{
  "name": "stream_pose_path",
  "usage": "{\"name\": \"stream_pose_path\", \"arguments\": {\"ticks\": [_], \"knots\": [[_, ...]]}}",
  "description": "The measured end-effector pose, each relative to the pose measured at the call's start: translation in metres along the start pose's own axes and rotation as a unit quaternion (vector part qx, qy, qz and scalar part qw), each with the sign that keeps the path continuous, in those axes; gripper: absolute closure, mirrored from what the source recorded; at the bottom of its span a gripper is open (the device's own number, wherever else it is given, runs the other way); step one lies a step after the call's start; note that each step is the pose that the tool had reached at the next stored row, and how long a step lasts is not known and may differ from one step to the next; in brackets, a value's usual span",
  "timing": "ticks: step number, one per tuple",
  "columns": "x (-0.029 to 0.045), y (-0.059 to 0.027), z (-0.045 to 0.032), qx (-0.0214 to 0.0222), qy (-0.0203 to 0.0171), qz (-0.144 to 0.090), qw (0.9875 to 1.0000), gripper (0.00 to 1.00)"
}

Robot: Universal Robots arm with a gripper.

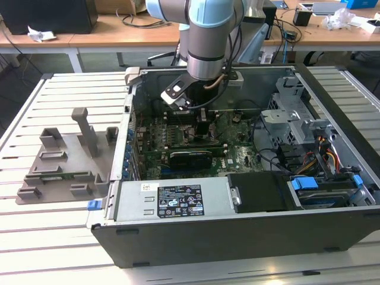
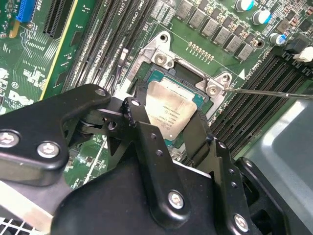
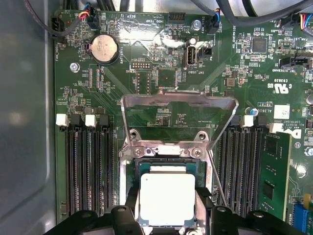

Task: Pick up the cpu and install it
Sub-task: 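Place the cpu into insertion slot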

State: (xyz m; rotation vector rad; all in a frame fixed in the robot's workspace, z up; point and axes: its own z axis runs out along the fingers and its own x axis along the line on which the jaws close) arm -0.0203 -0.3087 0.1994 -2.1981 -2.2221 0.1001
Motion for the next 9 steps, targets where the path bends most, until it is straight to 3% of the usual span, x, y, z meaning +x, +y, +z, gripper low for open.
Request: {"name": "stream_pose_path", "arguments": {"ticks": [9], "knots": [[0.0, 0.0, 0.0003, 0.0002, 0.0001, 0.0, 1.0, 0.46]]}}
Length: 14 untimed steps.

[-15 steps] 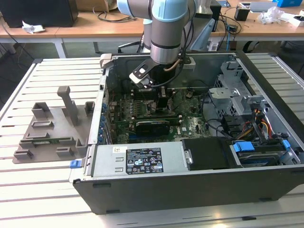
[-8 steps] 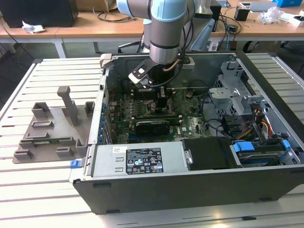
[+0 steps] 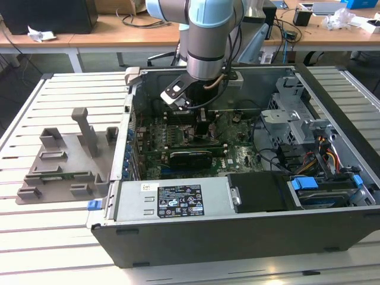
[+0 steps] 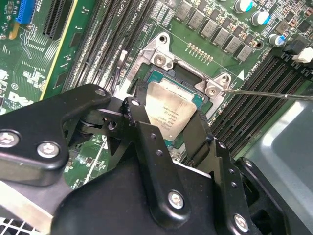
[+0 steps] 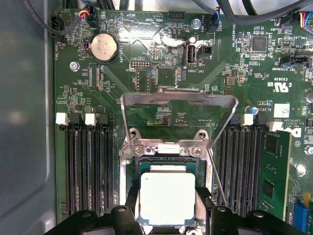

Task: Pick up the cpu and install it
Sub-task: 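Place the cpu into insertion slot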

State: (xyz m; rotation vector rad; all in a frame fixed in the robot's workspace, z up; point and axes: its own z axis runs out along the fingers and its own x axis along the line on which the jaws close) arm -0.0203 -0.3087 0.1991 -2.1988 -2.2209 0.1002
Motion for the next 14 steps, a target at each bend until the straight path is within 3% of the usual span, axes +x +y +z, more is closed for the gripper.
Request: {"name": "stream_pose_path", "arguments": {"ticks": [10, 11, 13, 14], "knots": [[0.0, 0.0013, 0.0, -0.0003, -0.0001, 0.0, 1.0, 0.46], [0.0, 0.0013, 0.0, -0.0002, 0.0, 0.0, 1.0, 0.45], [0.0, 0.0014, 0.0, -0.0001, 0.0, 0.0, 1.0, 0.33], [0.0, 0.0014, 0.0, -0.0001, 0.0, 0.0, 1.0, 0.33]]}}
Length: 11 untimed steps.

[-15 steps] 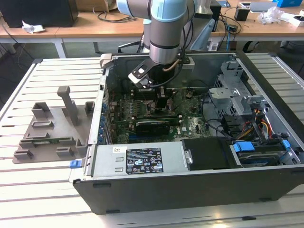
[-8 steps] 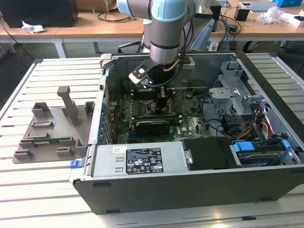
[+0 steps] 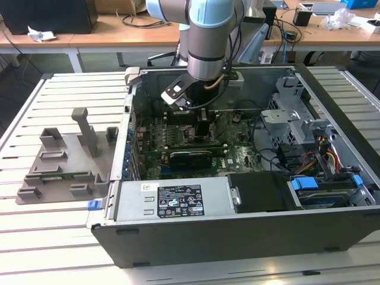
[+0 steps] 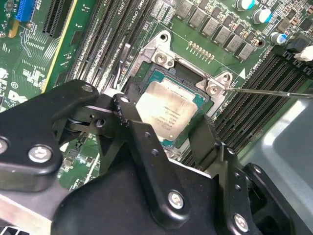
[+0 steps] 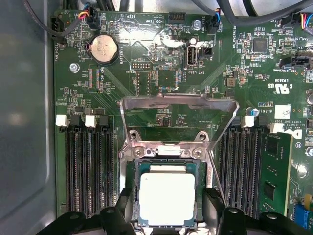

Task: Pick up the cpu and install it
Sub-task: 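Place the cpu into insertion slot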

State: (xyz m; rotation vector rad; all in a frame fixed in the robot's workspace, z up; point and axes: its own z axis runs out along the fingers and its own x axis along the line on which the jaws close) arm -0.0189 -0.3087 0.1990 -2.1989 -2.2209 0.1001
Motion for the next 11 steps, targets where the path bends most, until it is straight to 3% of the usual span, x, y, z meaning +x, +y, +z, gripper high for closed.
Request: {"name": "stream_pose_path", "arguments": {"ticks": [1, 4, 6, 7, 9, 11], "knots": [[0.0, 0.0, -0.0001, 0.0, -0.0001, 0.0, 1.0, 0.33], [0.0009, -0.0007, -0.0148, 0.0, 0.0, 0.0, 1.0, 0.34], [0.0009, -0.0008, -0.0151, 0.0, 0.0008, 0.0, 1.0, 0.47], [0.0005, -0.0008, -0.0149, 0.0, 0.0034, 0.0, 1.0, 0.59], [-0.0032, -0.001, -0.0129, -0.0003, 0.0121, -0.006, 0.9999, 0.71], [-0.0052, -0.0013, -0.0112, -0.0006, 0.0135, -0.019, 0.9997, 0.89]]}}
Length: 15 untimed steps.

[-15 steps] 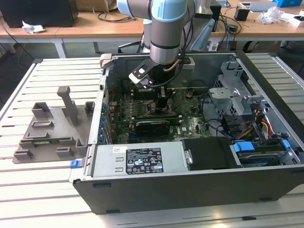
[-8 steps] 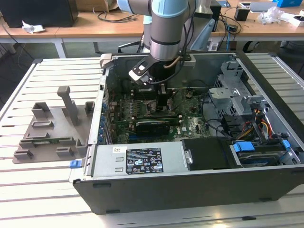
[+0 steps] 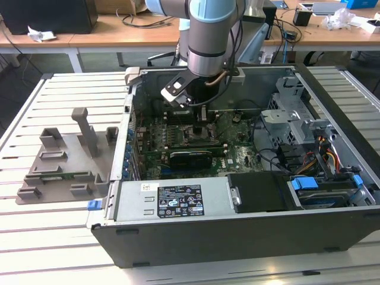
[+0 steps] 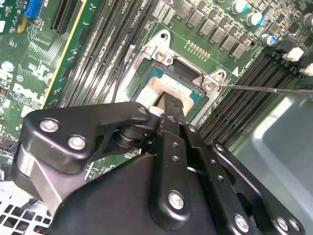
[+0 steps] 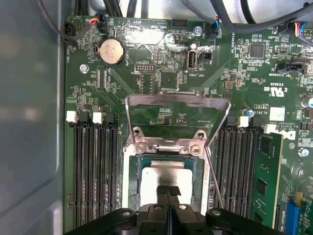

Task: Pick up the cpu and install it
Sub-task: 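Place the cpu into insertion slot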

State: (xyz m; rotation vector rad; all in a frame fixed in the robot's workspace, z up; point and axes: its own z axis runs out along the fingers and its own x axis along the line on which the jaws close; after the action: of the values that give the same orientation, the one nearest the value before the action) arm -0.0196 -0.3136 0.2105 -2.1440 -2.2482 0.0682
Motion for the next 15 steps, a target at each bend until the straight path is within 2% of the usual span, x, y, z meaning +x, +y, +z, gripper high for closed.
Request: {"name": "stream_pose_path", "arguments": {"ticks": [6, 15], "knots": [[-0.0004, 0.0004, 0.0031, 0.0003, -0.0006, -0.009, 1.0, 0.89], [-0.0008, 0.0071, 0.0071, 0.0011, -0.0008, -0.009, 1.0, 0.89]]}}
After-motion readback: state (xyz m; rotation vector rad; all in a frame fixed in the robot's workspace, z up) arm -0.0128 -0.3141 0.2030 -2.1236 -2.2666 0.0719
